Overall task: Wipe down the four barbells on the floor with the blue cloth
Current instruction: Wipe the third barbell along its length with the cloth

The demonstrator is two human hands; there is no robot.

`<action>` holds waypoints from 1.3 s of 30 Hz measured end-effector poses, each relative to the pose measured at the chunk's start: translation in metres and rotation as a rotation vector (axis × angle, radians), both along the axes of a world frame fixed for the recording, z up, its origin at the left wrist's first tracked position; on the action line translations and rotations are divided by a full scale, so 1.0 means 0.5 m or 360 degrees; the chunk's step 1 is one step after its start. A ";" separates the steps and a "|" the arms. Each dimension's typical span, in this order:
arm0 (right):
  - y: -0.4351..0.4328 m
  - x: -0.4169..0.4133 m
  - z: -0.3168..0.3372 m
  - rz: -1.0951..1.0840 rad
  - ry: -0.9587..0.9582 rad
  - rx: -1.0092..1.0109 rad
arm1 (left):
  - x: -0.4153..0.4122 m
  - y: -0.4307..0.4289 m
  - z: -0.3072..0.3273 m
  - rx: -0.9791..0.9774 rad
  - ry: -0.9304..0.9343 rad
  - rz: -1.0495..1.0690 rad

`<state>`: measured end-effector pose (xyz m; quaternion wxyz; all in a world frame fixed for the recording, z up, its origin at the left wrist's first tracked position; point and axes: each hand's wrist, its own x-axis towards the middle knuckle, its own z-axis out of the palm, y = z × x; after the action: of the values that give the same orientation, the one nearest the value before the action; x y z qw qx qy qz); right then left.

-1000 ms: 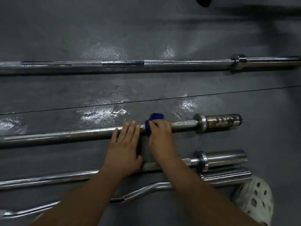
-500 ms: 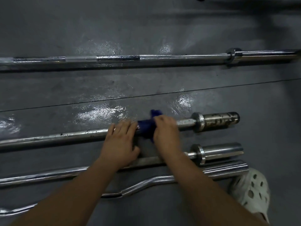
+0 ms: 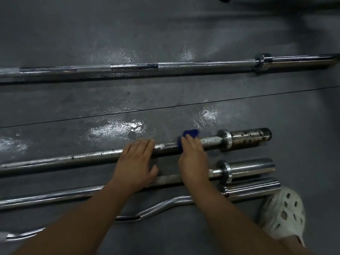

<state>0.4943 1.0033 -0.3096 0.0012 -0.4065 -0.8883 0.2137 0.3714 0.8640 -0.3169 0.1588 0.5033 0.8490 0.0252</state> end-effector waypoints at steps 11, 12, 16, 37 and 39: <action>-0.052 0.003 -0.009 0.0288 -0.0010 0.0014 | 0.020 -0.010 -0.002 -0.0107 0.0025 -0.0008; -0.051 0.003 -0.010 0.0442 -0.0016 0.0038 | 0.023 -0.011 -0.002 -0.0112 0.0019 0.0002; 0.034 0.052 0.002 0.0186 -0.0116 0.0093 | 0.027 -0.016 -0.003 -0.0082 0.0036 0.0004; -0.012 0.054 0.001 -0.0082 -0.0106 0.0039 | 0.057 -0.051 -0.006 0.0016 -0.0024 0.0005; -0.024 0.039 0.003 0.0246 -0.0093 0.0026 | 0.062 -0.053 -0.006 0.0020 -0.0013 0.0007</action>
<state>0.5140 0.9911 -0.3082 -0.0377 -0.3429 -0.9184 0.1940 0.4022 0.8374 -0.3199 0.1590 0.5023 0.8493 0.0330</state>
